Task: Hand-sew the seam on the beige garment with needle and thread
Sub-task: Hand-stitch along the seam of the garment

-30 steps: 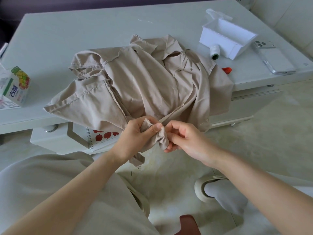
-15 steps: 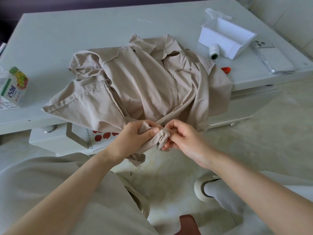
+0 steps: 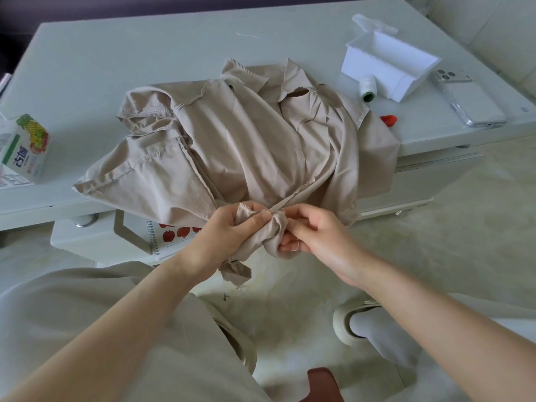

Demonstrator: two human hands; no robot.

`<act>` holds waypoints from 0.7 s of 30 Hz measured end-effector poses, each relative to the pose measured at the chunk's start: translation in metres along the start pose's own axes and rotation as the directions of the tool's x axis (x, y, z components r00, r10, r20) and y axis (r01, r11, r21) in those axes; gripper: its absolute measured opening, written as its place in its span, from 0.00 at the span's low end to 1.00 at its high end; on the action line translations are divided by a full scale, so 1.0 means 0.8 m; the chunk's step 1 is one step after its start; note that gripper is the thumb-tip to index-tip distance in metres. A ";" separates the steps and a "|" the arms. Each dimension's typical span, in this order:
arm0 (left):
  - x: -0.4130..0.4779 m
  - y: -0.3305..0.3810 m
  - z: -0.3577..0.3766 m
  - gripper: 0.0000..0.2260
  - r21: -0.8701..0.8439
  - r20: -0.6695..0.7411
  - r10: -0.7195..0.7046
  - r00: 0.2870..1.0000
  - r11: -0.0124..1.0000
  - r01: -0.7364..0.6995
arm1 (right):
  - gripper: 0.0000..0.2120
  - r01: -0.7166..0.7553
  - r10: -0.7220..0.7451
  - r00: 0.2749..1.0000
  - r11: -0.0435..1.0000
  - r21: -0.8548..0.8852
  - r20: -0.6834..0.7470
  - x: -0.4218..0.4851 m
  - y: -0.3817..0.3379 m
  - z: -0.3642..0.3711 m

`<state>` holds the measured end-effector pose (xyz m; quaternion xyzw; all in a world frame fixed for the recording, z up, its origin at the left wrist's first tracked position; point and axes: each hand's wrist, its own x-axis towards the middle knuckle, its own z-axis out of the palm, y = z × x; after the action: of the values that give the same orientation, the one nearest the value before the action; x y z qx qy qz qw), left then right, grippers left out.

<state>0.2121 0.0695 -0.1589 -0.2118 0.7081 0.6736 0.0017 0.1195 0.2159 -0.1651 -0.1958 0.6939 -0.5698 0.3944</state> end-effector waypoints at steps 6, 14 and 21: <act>0.001 -0.004 0.004 0.08 -0.007 -0.038 -0.006 0.999 1.000 0.006 | 0.11 0.050 -0.051 0.998 0.998 -0.036 -0.024 -0.001 -0.005 0.008; 0.005 -0.010 0.001 0.09 0.022 -0.113 -0.006 0.994 1.000 0.009 | 0.12 0.376 -0.473 0.871 0.814 -0.442 -0.131 0.000 -0.012 0.008; 0.001 -0.009 0.004 0.10 0.035 -0.072 -0.024 0.997 0.999 0.026 | 0.03 0.466 -0.620 0.783 0.645 -0.606 -0.057 0.008 -0.008 0.022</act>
<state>0.2127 0.0725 -0.1660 -0.2447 0.7171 0.6525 -0.0115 0.1278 0.1982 -0.1621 -0.4269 0.7822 -0.4525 0.0335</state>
